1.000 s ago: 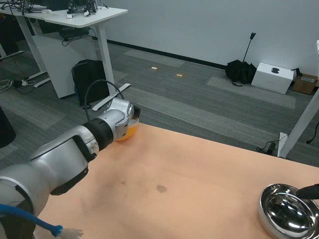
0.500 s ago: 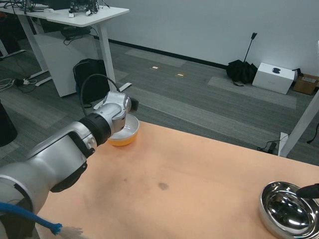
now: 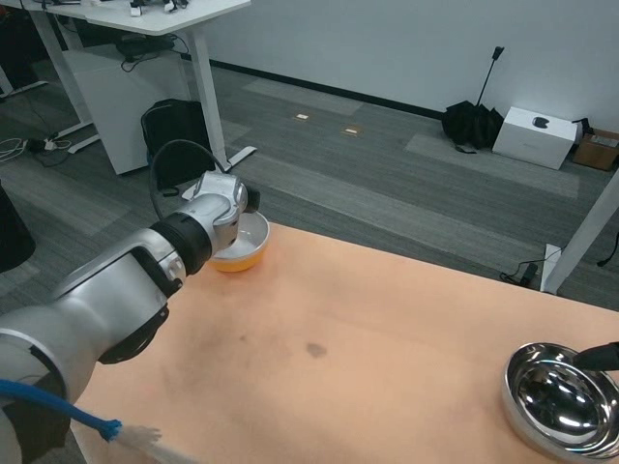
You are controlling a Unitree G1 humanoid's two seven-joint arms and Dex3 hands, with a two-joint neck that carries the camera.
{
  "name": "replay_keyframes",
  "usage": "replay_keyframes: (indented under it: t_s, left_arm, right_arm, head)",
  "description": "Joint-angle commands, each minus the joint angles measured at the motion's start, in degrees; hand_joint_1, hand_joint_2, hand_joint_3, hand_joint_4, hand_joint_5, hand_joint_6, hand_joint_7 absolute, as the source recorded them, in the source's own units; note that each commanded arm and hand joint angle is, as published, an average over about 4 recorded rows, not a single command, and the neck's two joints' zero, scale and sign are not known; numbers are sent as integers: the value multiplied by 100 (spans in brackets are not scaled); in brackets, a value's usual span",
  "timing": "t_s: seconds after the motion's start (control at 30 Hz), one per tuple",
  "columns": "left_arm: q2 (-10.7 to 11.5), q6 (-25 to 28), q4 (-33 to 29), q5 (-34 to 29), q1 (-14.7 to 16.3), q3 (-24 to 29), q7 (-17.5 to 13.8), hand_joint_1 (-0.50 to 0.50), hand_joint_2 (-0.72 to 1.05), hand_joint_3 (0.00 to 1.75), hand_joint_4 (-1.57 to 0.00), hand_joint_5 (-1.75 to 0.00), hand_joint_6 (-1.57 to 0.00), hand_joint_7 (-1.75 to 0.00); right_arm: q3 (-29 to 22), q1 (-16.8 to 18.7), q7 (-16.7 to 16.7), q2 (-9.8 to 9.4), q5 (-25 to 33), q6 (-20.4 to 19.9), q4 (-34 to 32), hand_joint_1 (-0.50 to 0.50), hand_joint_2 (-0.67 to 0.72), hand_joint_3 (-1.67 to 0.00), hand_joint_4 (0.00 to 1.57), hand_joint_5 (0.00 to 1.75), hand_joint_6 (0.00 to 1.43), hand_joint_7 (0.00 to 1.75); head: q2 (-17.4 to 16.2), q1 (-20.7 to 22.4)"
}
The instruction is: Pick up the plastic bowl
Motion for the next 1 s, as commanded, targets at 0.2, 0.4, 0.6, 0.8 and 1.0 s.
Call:
replay_keyframes:
  t_s: [0.2,0.4,0.6,0.8,1.0]
  left_arm:
    - [-38,-53,149,27,175,68,44,-50,-66,9,0,0,0,0]
    - [-88,-145,149,18,195,112,90,-50,-66,9,0,0,0,0]
    - [-119,-154,149,18,213,129,95,-50,-64,9,0,0,0,0]
    - [-121,-154,141,18,263,193,95,-50,-53,4,0,0,0,-5]
    - [-156,-181,48,10,391,345,101,-50,-28,0,0,-41,0,-17]
  right_arm:
    - [43,-121,-18,-3,28,-86,62,-46,72,0,0,0,0,0]
    - [69,-147,-18,-12,31,-81,84,-46,72,0,0,0,0,0]
    - [78,-147,-18,-16,31,-86,84,-46,72,0,0,0,0,0]
    - [86,-147,-18,-10,37,-90,84,-50,72,0,0,0,0,0]
    - [95,-136,-18,-7,37,-103,51,-46,72,0,0,0,0,0]
  head:
    - [-25,36]
    - [-30,34]
    - [-23,24]
    - [-13,27]
    - [5,36]
